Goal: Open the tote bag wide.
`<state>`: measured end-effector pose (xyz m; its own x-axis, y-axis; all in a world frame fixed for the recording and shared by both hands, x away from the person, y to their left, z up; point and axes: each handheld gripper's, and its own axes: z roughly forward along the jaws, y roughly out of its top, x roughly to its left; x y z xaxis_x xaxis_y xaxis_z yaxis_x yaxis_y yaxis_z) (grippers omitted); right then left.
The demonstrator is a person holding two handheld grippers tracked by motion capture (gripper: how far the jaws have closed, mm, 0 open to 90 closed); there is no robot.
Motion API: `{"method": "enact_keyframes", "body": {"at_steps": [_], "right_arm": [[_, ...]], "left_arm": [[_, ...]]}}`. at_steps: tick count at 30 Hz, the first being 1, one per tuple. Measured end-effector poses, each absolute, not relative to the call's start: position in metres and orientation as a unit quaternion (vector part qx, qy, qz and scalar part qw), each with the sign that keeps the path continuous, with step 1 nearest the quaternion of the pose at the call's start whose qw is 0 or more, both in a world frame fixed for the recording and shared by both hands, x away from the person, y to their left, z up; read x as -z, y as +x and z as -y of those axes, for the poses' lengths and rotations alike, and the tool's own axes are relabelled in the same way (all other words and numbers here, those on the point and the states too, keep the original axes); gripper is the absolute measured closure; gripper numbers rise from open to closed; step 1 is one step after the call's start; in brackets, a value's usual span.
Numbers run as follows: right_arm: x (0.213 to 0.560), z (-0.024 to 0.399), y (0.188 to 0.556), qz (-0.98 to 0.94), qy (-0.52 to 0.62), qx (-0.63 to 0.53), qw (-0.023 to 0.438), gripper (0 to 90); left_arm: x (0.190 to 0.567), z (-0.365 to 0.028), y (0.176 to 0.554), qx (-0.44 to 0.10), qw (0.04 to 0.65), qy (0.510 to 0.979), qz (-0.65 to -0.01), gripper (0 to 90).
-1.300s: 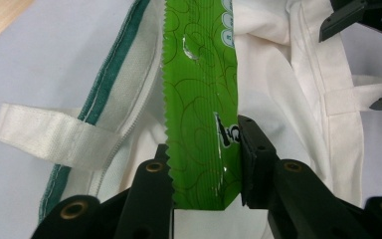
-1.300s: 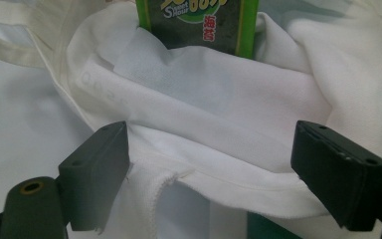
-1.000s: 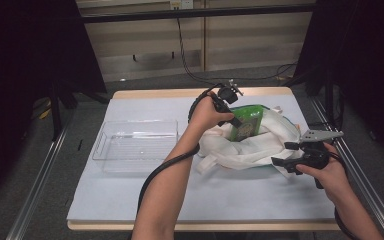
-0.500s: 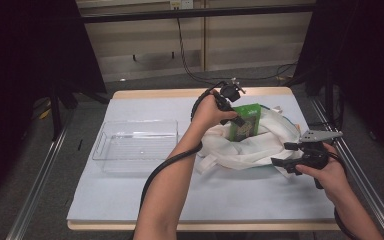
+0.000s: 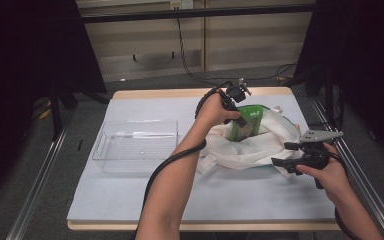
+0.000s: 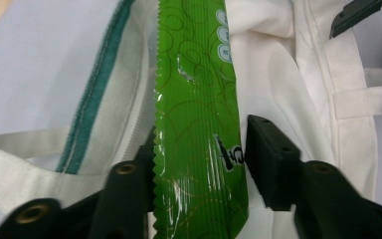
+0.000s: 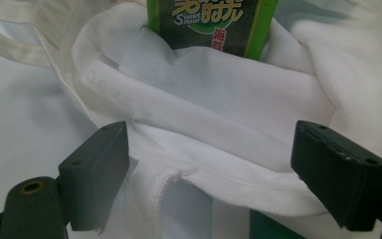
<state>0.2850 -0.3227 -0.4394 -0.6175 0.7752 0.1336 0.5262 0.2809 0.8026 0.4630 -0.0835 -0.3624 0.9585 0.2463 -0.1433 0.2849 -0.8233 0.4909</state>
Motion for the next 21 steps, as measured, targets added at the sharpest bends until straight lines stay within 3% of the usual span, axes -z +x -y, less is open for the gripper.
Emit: {"method": "enact_keyframes", "body": {"at_steps": [4,13,21], "right_arm": [[0.44,0.324,0.285,-0.787,0.413,-0.435,0.144,15.4],[0.439,0.323,0.284,-0.788,0.412,-0.434,0.143,15.4],[0.439,0.323,0.284,-0.789,0.411,-0.434,0.146,15.4]], "left_arm": [[0.362,0.084,0.461,0.035,0.25,0.957,-0.14,71.4],[0.354,0.081,0.457,0.027,0.232,0.965,-0.122,72.5],[0.344,0.072,0.457,0.018,0.254,0.958,-0.132,73.4]]}}
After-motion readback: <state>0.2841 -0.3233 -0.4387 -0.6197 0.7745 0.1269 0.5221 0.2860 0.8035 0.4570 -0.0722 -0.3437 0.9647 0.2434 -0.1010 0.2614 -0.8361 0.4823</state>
